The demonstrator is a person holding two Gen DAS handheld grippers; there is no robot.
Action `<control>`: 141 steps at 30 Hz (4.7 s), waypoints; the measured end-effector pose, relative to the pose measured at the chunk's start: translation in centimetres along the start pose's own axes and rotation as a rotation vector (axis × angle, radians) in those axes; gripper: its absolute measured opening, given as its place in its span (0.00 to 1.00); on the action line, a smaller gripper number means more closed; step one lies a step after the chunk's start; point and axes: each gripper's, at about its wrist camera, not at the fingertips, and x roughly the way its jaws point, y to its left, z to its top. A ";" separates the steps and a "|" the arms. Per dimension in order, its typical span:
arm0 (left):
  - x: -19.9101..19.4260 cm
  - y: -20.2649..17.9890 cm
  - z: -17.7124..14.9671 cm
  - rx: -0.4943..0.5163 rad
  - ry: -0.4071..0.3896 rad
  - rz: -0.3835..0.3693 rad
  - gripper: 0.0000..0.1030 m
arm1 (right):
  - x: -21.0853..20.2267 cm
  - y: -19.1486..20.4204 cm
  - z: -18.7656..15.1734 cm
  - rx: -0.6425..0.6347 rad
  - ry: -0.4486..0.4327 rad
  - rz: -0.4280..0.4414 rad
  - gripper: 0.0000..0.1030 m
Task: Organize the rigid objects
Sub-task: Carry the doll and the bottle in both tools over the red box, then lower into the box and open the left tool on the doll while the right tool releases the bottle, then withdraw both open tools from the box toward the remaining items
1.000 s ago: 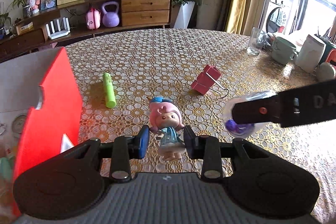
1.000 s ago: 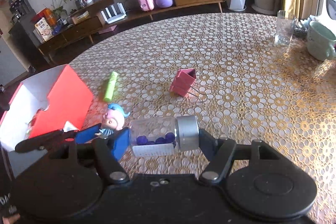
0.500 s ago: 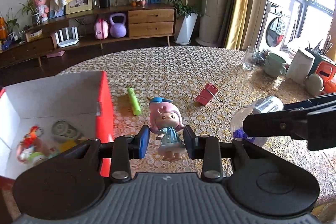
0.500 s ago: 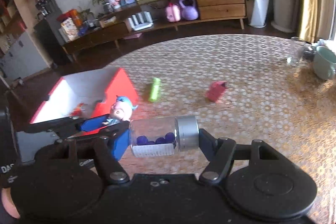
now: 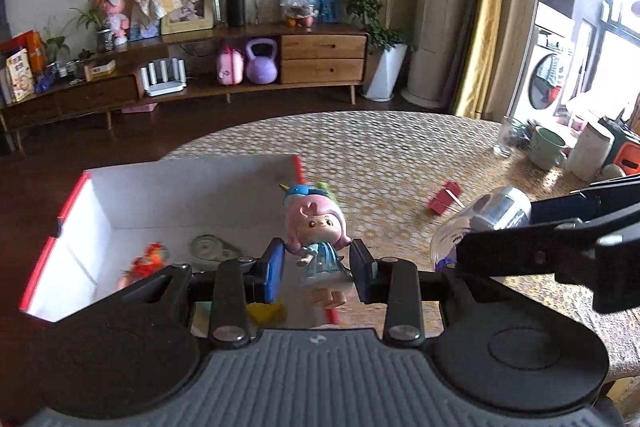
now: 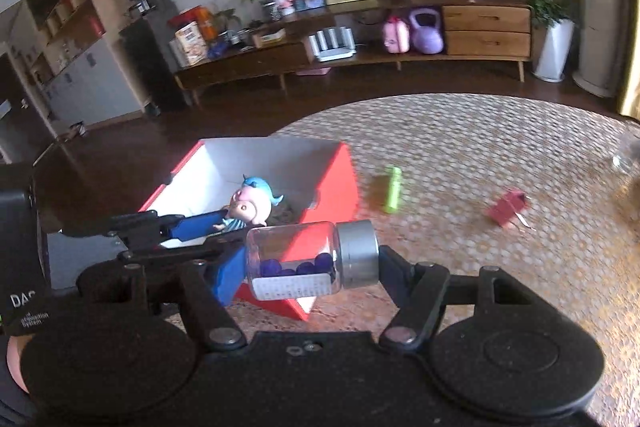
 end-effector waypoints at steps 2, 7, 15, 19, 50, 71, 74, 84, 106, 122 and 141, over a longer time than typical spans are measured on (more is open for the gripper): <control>-0.3 1.3 0.1 -0.007 -0.002 0.014 0.34 | 0.7 0.9 0.3 -0.022 0.005 0.005 0.67; -0.5 4.6 0.3 -0.024 0.003 0.050 0.34 | 2.4 2.9 1.0 -0.061 0.023 0.018 0.67; 0.6 9.9 0.8 -0.056 0.045 0.100 0.34 | 5.6 5.3 1.7 -0.133 0.059 0.015 0.67; 1.8 12.4 1.2 -0.076 0.067 0.120 0.34 | 7.5 6.2 1.9 -0.161 0.077 0.004 0.67; 15.9 17.0 3.1 0.007 0.349 0.153 0.34 | 24.8 8.9 3.6 -0.332 0.275 -0.121 0.67; 18.3 17.1 3.2 0.004 0.460 0.160 0.35 | 25.6 8.6 3.9 -0.292 0.297 -0.117 0.67; 18.2 17.0 3.3 0.004 0.454 0.166 0.35 | 24.9 8.3 3.8 -0.286 0.292 -0.109 0.67; 14.9 15.3 4.0 0.041 0.376 0.164 0.42 | 21.2 8.4 3.7 -0.282 0.239 -0.056 0.69; 4.5 10.0 4.9 0.047 0.182 0.186 0.61 | 9.9 7.7 2.3 -0.246 0.104 0.042 0.89; -0.7 3.3 4.1 0.052 0.062 0.128 0.73 | 0.6 3.0 -0.4 -0.193 -0.048 0.087 0.99; 1.4 -4.9 1.9 0.052 0.032 -0.005 0.85 | -3.3 -7.7 -4.0 -0.070 -0.093 -0.054 0.99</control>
